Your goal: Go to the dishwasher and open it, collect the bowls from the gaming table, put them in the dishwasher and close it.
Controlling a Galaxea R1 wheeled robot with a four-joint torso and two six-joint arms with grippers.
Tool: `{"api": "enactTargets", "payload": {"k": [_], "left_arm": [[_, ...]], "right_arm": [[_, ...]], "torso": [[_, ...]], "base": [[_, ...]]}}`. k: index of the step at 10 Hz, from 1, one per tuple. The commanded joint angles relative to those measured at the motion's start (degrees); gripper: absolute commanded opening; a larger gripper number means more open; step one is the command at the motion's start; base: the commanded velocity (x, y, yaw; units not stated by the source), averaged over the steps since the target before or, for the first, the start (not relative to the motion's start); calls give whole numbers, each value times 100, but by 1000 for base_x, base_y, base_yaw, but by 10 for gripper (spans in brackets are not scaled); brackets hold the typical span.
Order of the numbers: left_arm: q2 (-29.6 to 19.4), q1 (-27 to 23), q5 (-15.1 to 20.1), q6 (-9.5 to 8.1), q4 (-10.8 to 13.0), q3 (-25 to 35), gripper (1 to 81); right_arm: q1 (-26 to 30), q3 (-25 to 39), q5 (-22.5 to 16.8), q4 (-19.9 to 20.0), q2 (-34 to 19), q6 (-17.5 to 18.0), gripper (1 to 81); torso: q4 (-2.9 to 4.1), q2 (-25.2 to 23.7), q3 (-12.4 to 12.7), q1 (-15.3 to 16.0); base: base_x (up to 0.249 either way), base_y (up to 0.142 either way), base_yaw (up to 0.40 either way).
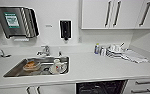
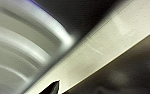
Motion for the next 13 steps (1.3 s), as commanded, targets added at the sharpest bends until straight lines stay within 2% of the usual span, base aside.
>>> {"api": "enactTargets", "payload": {"k": [1, 6, 8, 13], "left_arm": [[-222, -485, 80, 51, 30, 159, 811], [-151, -485, 124, 51, 39, 159, 811], [-151, -486, 132, 51, 39, 150, 811], [-99, -485, 150, 51, 30, 106, 811]], "right_arm": [[347, 72, -383, -121, -105, -96, 811], [14, -490, -128, -121, 300, -113, 811], [-135, -578, 108, -121, 396, -139, 811], [-391, -982, 232, -130, 651, -140, 811]], "torso": [[0, 0, 0, 0], [0, 0, 0, 2], [0, 0, 0, 2], [0, 0, 0, 2]], "base": [[-64, 0, 0], [-64, 0, 0], [-64, 0, 0], [-65, 0, 0]]}}
